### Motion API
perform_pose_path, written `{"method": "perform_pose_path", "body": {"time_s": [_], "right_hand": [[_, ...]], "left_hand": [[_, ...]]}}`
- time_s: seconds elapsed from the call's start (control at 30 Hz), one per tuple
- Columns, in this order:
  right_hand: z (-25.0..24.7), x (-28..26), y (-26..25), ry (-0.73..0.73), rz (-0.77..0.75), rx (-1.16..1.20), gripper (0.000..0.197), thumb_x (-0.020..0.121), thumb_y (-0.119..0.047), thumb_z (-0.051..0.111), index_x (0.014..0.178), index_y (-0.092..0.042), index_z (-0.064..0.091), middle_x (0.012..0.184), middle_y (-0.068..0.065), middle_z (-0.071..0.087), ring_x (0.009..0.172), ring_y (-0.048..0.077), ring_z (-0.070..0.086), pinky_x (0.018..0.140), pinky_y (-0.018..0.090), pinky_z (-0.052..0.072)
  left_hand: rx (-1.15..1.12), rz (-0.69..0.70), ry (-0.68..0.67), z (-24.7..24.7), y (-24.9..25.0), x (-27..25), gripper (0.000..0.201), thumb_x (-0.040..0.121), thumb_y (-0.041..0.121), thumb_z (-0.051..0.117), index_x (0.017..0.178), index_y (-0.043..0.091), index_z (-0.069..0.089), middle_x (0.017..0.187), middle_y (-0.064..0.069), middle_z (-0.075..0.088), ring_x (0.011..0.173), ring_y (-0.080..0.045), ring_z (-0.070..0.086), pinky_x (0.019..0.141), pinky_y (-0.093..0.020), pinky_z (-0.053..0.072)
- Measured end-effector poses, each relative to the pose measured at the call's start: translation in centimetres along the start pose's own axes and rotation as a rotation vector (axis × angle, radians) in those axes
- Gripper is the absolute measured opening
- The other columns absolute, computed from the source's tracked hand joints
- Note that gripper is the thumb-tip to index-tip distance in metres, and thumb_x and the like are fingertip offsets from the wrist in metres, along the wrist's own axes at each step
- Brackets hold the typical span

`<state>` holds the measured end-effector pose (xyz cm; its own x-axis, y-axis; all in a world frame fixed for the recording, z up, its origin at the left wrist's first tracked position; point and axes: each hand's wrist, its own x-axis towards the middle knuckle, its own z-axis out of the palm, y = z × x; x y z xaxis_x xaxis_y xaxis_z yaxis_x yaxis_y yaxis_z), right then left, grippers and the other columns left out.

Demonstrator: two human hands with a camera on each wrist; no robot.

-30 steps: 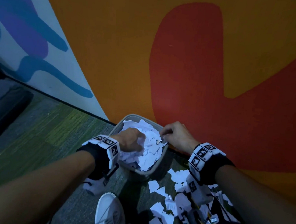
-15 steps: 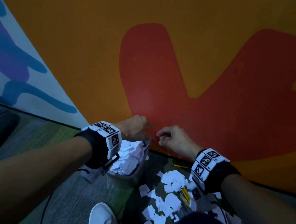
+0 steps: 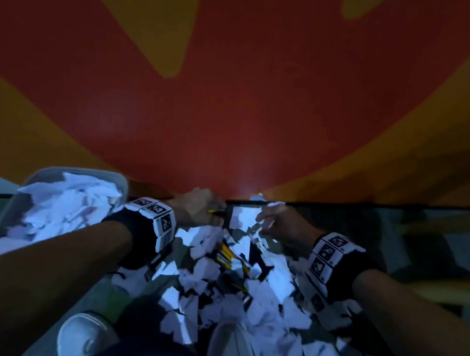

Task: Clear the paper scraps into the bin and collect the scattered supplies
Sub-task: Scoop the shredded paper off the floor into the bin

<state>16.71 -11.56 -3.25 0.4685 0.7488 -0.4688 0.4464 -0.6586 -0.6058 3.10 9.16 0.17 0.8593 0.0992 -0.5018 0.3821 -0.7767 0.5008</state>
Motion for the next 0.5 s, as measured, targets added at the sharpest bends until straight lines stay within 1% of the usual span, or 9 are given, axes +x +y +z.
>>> {"method": "perform_pose_path", "body": {"time_s": [0.07, 0.13, 0.17, 0.2, 0.27, 0.33, 0.37, 0.43, 0.5], "right_hand": [[1.0, -1.1, 3.6, -0.058, 0.08, -0.057, 0.01, 0.081, -0.01, 0.075, 0.089, -0.012, 0.069, 0.077, 0.0, 0.061, 0.074, 0.013, 0.058, 0.067, 0.024, 0.044], [2.1, -2.0, 6.9, -0.128, 0.138, -0.099, 0.023, 0.082, -0.012, 0.075, 0.072, -0.023, 0.057, 0.079, 0.001, 0.055, 0.077, 0.015, 0.053, 0.069, 0.024, 0.039], [2.6, -2.6, 8.3, -0.131, 0.171, -0.096, 0.024, 0.083, -0.014, 0.075, 0.073, -0.025, 0.055, 0.084, 0.003, 0.057, 0.081, 0.017, 0.054, 0.07, 0.024, 0.038], [3.3, -3.5, 9.8, -0.117, 0.201, -0.073, 0.016, 0.083, -0.016, 0.076, 0.083, -0.023, 0.061, 0.091, 0.005, 0.061, 0.085, 0.017, 0.057, 0.07, 0.024, 0.04], [4.4, -5.1, 12.9, -0.053, 0.274, -0.002, 0.032, 0.082, -0.018, 0.077, 0.112, -0.013, 0.067, 0.106, 0.009, 0.066, 0.09, 0.017, 0.06, 0.074, 0.024, 0.044], [5.5, -7.1, 15.0, 0.02, 0.315, 0.089, 0.042, 0.083, -0.016, 0.077, 0.121, -0.014, 0.062, 0.115, 0.008, 0.064, 0.099, 0.019, 0.062, 0.087, 0.029, 0.048], [6.1, -8.0, 16.1, 0.052, 0.319, 0.143, 0.045, 0.083, -0.014, 0.077, 0.124, -0.016, 0.059, 0.122, 0.008, 0.061, 0.109, 0.024, 0.06, 0.097, 0.035, 0.047], [7.5, -9.5, 18.3, 0.126, 0.354, 0.186, 0.065, 0.082, -0.017, 0.079, 0.138, -0.017, 0.047, 0.138, 0.01, 0.049, 0.13, 0.029, 0.046, 0.112, 0.043, 0.035], [8.5, -10.1, 20.1, 0.178, 0.431, 0.093, 0.093, 0.076, -0.033, 0.084, 0.151, -0.017, 0.03, 0.151, 0.013, 0.034, 0.141, 0.032, 0.033, 0.116, 0.045, 0.028]], "left_hand": [[-0.042, 0.02, -0.077, 3.2, 0.2, 2.1, 0.041, 0.091, 0.035, 0.071, 0.128, 0.018, 0.066, 0.129, 0.002, 0.063, 0.114, -0.018, 0.061, 0.085, -0.025, 0.049], [-0.072, 0.025, -0.14, 6.7, 0.3, 3.8, 0.039, 0.091, 0.036, 0.07, 0.127, 0.022, 0.065, 0.143, 0.003, 0.053, 0.122, -0.019, 0.056, 0.091, -0.028, 0.047], [-0.097, 0.019, -0.156, 8.3, 0.4, 4.5, 0.04, 0.091, 0.036, 0.07, 0.128, 0.021, 0.063, 0.146, 0.002, 0.05, 0.122, -0.018, 0.055, 0.09, -0.027, 0.046], [-0.133, 0.019, -0.175, 9.9, 0.8, 4.9, 0.044, 0.091, 0.035, 0.071, 0.131, 0.019, 0.06, 0.148, -0.001, 0.048, 0.121, -0.017, 0.055, 0.089, -0.027, 0.046], [-0.163, 0.064, -0.202, 13.0, 1.8, 5.6, 0.054, 0.09, 0.036, 0.071, 0.138, 0.018, 0.055, 0.147, -0.006, 0.048, 0.121, -0.018, 0.055, 0.092, -0.03, 0.049], [-0.139, 0.139, -0.226, 15.5, 2.7, 5.7, 0.063, 0.089, 0.042, 0.071, 0.144, 0.02, 0.049, 0.149, -0.002, 0.046, 0.13, -0.019, 0.049, 0.101, -0.028, 0.044], [-0.127, 0.173, -0.239, 16.8, 3.1, 5.7, 0.067, 0.089, 0.044, 0.07, 0.146, 0.022, 0.045, 0.151, 0.0, 0.041, 0.135, -0.019, 0.044, 0.104, -0.027, 0.039], [-0.064, 0.246, -0.263, 18.8, 3.6, 5.6, 0.075, 0.089, 0.048, 0.069, 0.152, 0.028, 0.035, 0.158, 0.001, 0.03, 0.143, -0.022, 0.031, 0.113, -0.036, 0.033], [0.008, 0.298, -0.286, 20.3, 4.0, 5.5, 0.082, 0.089, 0.049, 0.068, 0.155, 0.033, 0.023, 0.164, 0.001, 0.015, 0.149, -0.022, 0.017, 0.118, -0.046, 0.026]]}}
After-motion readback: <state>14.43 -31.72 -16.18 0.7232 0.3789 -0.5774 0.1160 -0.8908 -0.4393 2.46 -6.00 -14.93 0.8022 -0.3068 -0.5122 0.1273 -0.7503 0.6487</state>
